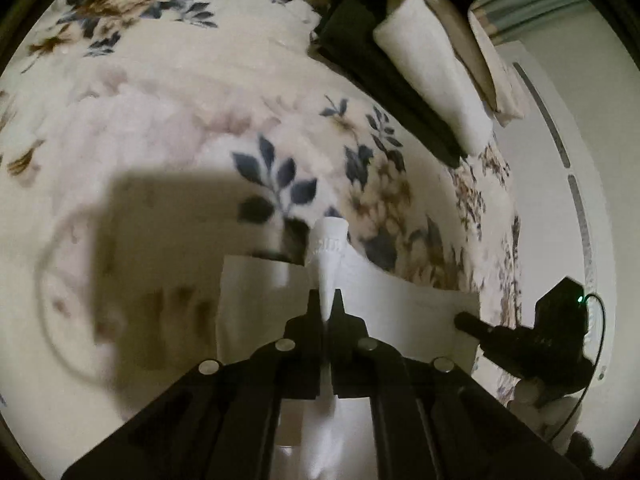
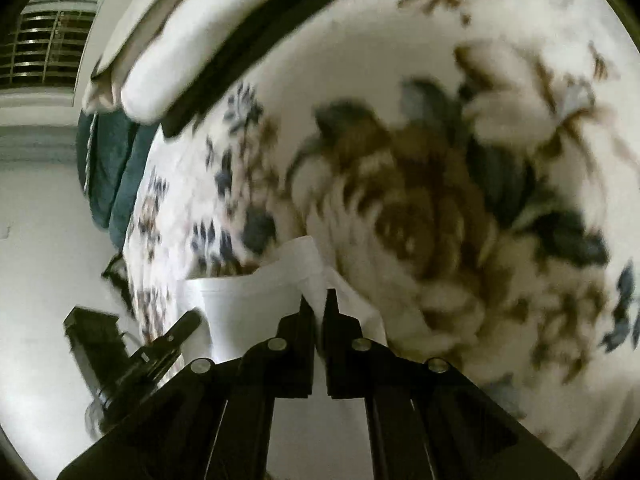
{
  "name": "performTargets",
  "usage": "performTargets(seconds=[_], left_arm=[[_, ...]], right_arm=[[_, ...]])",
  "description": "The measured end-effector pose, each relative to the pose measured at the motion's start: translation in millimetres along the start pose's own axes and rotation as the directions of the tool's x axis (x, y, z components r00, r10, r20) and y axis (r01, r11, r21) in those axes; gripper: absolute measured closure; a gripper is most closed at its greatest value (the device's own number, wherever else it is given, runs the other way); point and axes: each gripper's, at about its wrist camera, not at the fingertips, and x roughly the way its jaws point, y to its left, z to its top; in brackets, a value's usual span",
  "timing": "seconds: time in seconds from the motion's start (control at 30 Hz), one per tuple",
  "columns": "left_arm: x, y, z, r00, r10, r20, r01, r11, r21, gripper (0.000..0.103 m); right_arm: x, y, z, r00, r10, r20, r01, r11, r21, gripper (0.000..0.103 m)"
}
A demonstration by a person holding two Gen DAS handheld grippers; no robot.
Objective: Fold small clothes
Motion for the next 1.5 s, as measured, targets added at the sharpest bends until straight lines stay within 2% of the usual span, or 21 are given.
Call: performTargets(seconds=[0.13, 0.2, 0.27, 0.33, 0.47, 0.53, 0.6, 0.63, 0.7, 0.8, 0.9, 1.0, 1.03, 1.07, 1.1, 1.13, 1.27, 1.3, 1.33, 1.43, 1.5], left_arm=[[-16.2, 13.1, -8.2, 0.999, -0.010, -0.052, 0.007, 0.998, -0.062, 0.093], [-41.4, 21.1, -34.8, 0.999, 0.004, -0.037, -0.006, 0.998, -0.063, 0.084], [-54.1, 24.3, -61.7, 0.998, 0.050, -0.040, -0.052, 0.996, -0.072, 0.063], [-61.3, 30.4, -91.5, 0.996, 0.062, -0.061, -0.067, 0.994, -0.083, 0.062], [-46.1, 36.6, -133.1, 0.993, -0.007, -0.121, -0.013, 0.986, -0.169, 0.062], [-40.4, 30.0, -140.0, 0.996, -0.034, -0.086, 0.018, 0.983, -0.183, 0.065], [-38.7, 21.8, -142.2, 0.998, -0.019, -0.055, 0.010, 0.987, -0.159, 0.092], [-38.3, 20.0, -141.7, 0.998, -0.011, -0.059, 0.001, 0.986, -0.164, 0.094], [-47.1, 20.4, -137.5, 0.999, -0.018, -0.040, 0.012, 0.987, -0.159, 0.098], [-63.0, 34.2, -129.1, 0.999, -0.003, -0.048, -0.004, 0.989, -0.147, 0.098], [-59.8, 46.9, -126.2, 0.992, -0.027, -0.126, 0.003, 0.983, -0.185, 0.095], [-73.1, 47.8, -117.8, 0.994, -0.004, -0.112, -0.018, 0.980, -0.196, 0.075], [-76.0, 46.0, -114.3, 0.996, -0.007, -0.093, -0.011, 0.981, -0.192, 0.061], [-76.8, 42.0, -107.8, 0.998, -0.010, -0.063, -0.002, 0.983, -0.185, 0.049], [-74.1, 37.2, -98.2, 0.999, -0.014, -0.034, 0.007, 0.985, -0.174, 0.047], [-69.4, 34.6, -91.7, 0.999, -0.022, -0.026, 0.017, 0.986, -0.167, 0.047], [-16.5, 34.0, -61.0, 0.993, -0.076, -0.086, 0.061, 0.984, -0.168, 0.053], [-9.3, 33.1, -58.7, 0.990, -0.122, -0.078, 0.106, 0.977, -0.186, 0.066], [-8.8, 29.8, -56.9, 0.984, -0.169, -0.064, 0.154, 0.969, -0.192, 0.100], [-19.6, 25.3, -55.7, 0.946, -0.323, -0.012, 0.314, 0.928, -0.199, 0.099], [-21.9, 38.0, -55.2, 0.936, -0.352, 0.003, 0.342, 0.908, -0.242, 0.098]], right_arm=[[6.9, -3.6, 2.6, 0.998, -0.024, -0.055, 0.025, 1.000, 0.019, 0.096], [2.1, -5.6, -3.6, 0.996, -0.036, -0.082, 0.037, 0.999, 0.008, 0.073], [-10.4, -10.5, -16.6, 0.995, -0.030, -0.099, 0.029, 0.999, -0.012, 0.055], [-21.9, -17.8, -33.3, 0.993, -0.014, -0.118, 0.012, 1.000, -0.019, 0.055], [-29.7, -39.4, -73.1, 0.982, -0.015, -0.186, 0.013, 1.000, -0.014, 0.054], [-21.9, -49.4, -89.5, 0.974, -0.009, -0.225, 0.009, 1.000, -0.002, 0.053], [-9.5, -57.7, -104.7, 0.965, 0.012, -0.260, -0.004, 1.000, 0.030, 0.053], [-4.9, -59.2, -109.3, 0.963, 0.036, -0.268, -0.026, 0.999, 0.042, 0.055], [-0.3, -59.2, -118.3, 0.967, 0.040, -0.251, -0.029, 0.998, 0.048, 0.096], [-6.4, -58.0, -121.8, 0.977, 0.040, -0.210, -0.028, 0.998, 0.062, 0.099], [-7.7, -55.8, -122.8, 0.977, 0.009, -0.214, 0.000, 0.999, 0.038, 0.099], [-6.2, -51.8, -120.3, 0.968, -0.019, -0.249, 0.023, 1.000, 0.013, 0.094], [-7.2, -50.0, -118.5, 0.968, -0.018, -0.250, 0.023, 1.000, 0.016, 0.091], [-10.7, -47.6, -114.7, 0.970, -0.011, -0.243, 0.016, 1.000, 0.017, 0.081], [-13.8, -46.3, -112.1, 0.973, -0.015, -0.231, 0.018, 1.000, 0.013, 0.067], [-17.7, -43.9, -107.9, 0.978, -0.024, -0.207, 0.025, 1.000, 0.003, 0.063], [-18.7, -42.0, -85.3, 0.985, -0.024, -0.171, 0.025, 1.000, 0.005, 0.061], [-17.3, -41.8, -80.2, 0.986, -0.024, -0.165, 0.026, 1.000, 0.007, 0.061], [-15.4, -41.0, -74.7, 0.987, -0.033, -0.158, 0.033, 0.999, 0.002, 0.061], [-13.3, -40.5, -62.5, 0.989, -0.037, -0.145, 0.037, 0.999, -0.002, 0.061], [-13.2, -38.8, -57.2, 0.990, -0.027, -0.135, 0.026, 1.000, -0.006, 0.061]])
